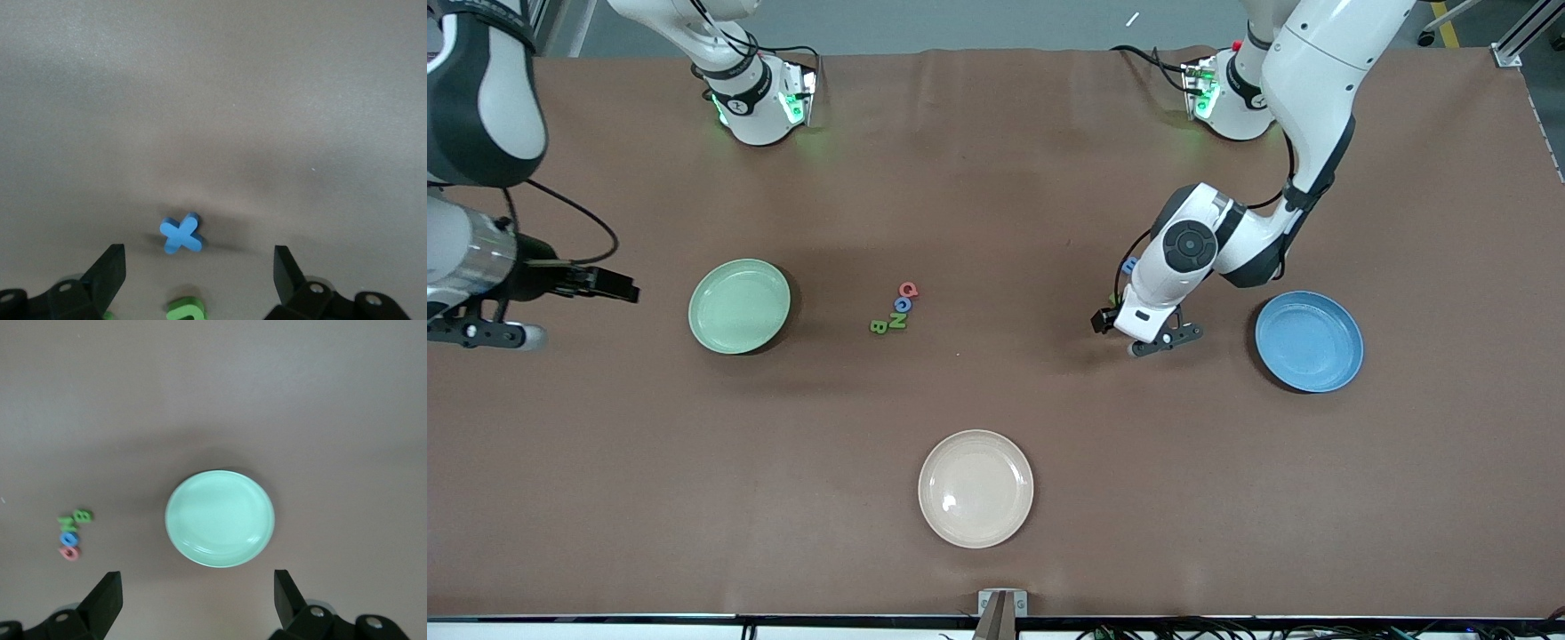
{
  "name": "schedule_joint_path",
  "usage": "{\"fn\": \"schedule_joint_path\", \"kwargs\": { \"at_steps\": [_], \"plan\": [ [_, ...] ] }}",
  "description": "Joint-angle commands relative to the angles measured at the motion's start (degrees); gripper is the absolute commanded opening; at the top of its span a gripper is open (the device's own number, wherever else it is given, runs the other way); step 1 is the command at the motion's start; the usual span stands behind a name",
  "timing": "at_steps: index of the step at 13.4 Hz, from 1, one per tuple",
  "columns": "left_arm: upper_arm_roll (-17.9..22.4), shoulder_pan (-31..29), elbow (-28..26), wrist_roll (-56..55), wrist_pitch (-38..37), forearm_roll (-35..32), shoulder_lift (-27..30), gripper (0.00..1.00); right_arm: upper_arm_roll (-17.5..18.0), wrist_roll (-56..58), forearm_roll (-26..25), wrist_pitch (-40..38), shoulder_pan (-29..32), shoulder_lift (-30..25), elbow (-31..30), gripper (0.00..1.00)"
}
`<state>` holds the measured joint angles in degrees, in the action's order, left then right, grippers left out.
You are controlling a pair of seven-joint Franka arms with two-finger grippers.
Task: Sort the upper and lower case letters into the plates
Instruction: 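Move the left gripper down toward the blue x letter, then grasp the blue x with the left gripper while the right gripper reaches B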
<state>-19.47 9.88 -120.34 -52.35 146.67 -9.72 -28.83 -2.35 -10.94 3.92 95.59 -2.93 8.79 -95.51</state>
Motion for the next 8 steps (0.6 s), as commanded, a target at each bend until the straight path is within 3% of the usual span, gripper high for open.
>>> {"fn": "schedule_joint_path", "kwargs": {
  "at_steps": [1,3,8],
  "plan": [
    [0.1,-0.1,0.5,-1.8,0.5,-1.9,-1.0,0.86,0.0,-10.2,0.0,4.1,-4.1,1.4,-2.0,1.00],
    [0.2,-0.1,0.5,-1.8,0.5,-1.9,-1.1,0.81,0.1,-15.9,0.3,6.9,-5.4,2.5,-4.5,1.00],
    [0.3,0.0,1.2,-1.8,0.6,-1.9,-2.5,0.72,0.0,-33.5,0.6,24.1,-13.7,2.0,-19.5,1.00]
  ]
}}
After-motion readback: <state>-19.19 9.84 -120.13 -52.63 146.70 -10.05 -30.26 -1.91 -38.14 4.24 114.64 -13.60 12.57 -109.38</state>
